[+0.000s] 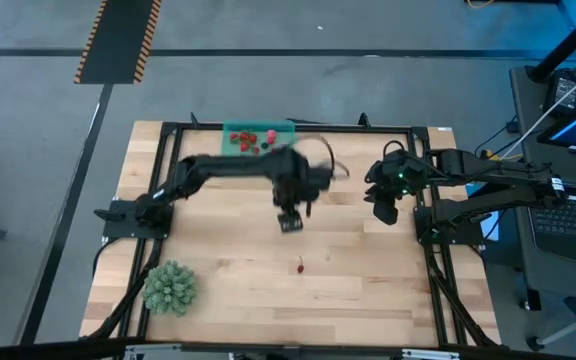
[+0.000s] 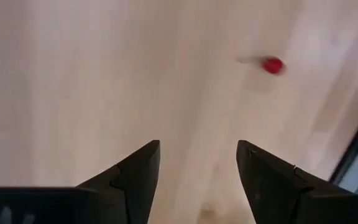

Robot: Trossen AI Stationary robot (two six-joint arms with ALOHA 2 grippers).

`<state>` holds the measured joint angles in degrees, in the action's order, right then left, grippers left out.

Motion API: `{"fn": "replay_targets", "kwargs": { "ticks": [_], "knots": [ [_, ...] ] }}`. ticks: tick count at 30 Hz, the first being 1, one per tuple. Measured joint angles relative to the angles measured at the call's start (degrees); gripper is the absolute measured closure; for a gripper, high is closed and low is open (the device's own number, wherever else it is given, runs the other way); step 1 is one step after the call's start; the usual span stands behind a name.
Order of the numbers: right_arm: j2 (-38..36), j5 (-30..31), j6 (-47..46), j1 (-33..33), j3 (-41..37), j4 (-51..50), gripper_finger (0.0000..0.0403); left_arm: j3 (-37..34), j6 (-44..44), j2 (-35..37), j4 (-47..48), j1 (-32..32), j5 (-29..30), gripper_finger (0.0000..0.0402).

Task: Pick and placing Produce into tupperware
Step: Put the red cherry into the blue bin

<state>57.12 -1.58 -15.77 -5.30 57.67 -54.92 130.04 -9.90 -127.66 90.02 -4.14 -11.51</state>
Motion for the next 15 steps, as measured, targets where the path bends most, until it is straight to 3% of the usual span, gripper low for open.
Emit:
{"fn": "replay_targets", "kwargs": {
  "ticks": [9,15],
  "knots": [
    [0.0,0.0,-0.7,0.0,0.0,-1.9,0.0302,0.0,-0.2,0.0,0.0,14.1,9.6,0.0195],
    [0.0,0.0,-3.3,0.0,0.0,-4.0,0.0302,-0.2,1.1,1.9,0.0,17.7,11.1,0.0195]
  ]
}}
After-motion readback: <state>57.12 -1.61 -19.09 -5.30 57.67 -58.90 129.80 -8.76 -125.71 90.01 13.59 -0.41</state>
